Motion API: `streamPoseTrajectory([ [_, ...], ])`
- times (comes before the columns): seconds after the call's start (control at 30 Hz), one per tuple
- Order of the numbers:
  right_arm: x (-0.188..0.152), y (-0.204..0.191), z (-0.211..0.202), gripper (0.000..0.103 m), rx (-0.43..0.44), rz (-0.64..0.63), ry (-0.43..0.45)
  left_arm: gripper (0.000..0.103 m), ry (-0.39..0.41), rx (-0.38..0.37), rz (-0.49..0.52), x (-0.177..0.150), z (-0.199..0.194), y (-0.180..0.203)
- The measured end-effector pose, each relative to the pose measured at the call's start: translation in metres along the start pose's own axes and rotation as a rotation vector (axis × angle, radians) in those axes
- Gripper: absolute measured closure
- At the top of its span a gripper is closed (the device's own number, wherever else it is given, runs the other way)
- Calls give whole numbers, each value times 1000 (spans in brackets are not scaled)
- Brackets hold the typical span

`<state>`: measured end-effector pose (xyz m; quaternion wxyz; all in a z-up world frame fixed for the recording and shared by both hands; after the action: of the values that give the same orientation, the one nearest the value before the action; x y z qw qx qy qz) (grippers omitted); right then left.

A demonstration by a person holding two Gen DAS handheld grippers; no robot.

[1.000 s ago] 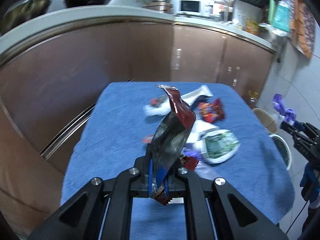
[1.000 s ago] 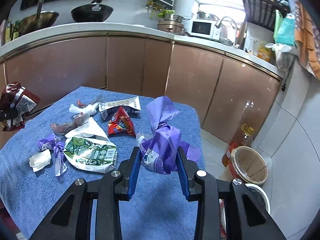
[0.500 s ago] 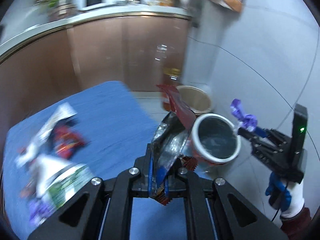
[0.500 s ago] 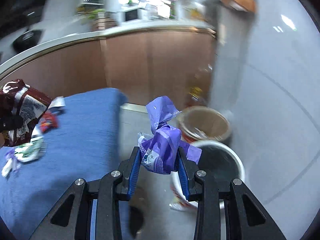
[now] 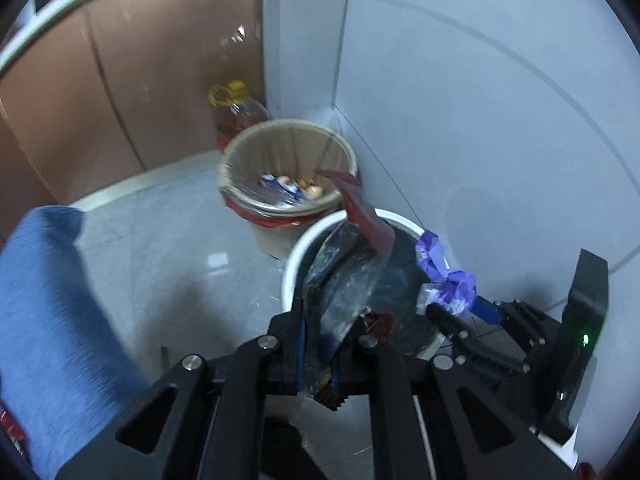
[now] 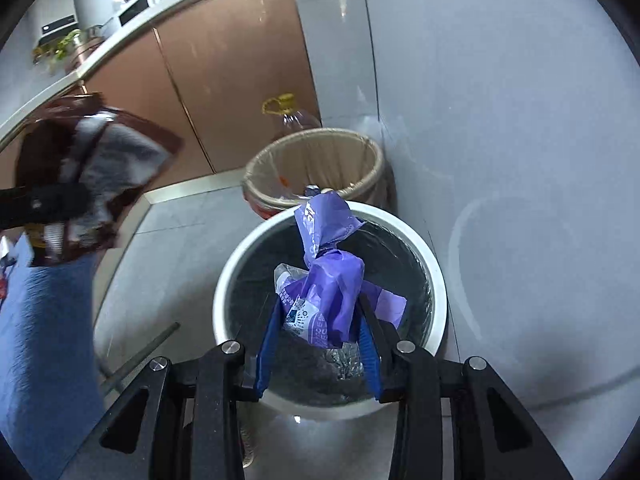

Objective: Collect trash
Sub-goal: 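Carry both wrappers to the white bin and open both tools over it, then move both tools back over the table toward the remaining trash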

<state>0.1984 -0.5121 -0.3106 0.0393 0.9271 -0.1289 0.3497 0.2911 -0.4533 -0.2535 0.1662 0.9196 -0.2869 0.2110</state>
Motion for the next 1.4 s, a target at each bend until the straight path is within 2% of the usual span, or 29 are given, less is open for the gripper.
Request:
streamPoseTrajectory([
  [0.1, 1, 4, 8, 52, -23, 2, -11, 92, -45, -13, -2, 3, 25, 5],
  [0.17, -1, 4, 8, 45, -34, 2, -11, 82, -60, -29, -19, 5, 36, 8],
  [0.23, -1, 5, 6, 43, -46, -2, -11, 63, -50, -42, -32, 11, 40, 13],
  [0.27, -2, 4, 4, 42, -49, -2, -10, 60, -44, -48, -38, 11, 40, 12],
  [0.47, -2, -2, -19, 40, -56, -5, 13, 59, -10, -90, -78, 16, 16, 8],
  [0.67, 11, -28, -67, 40, -19, -14, 92, 59, 134, -62, -89, 3, -62, -5],
  [0.97, 44, -91, -178, 37, 38, -95, 291, 59, 354, -4, -110, -36, -199, -38],
  [1.17, 60, -138, -243, 37, 96, -173, 408, 55, 467, 47, -163, -80, -284, -87],
  [1.4, 66, -188, -301, 36, 171, -260, 501, 55, 545, 123, -253, -132, -347, -155],
])
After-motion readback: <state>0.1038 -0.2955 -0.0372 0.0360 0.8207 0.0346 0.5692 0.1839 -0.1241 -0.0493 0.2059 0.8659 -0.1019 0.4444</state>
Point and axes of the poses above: each gripper's, at about its wrist camera, not at the fingertips, and z roughly the way its jaws point, y to its right, x to its top, the point moved 8 cm from there along z, roughly the way its jaws point, and after that the axes turned 12 degrees about -z, right-handed, at the moved point
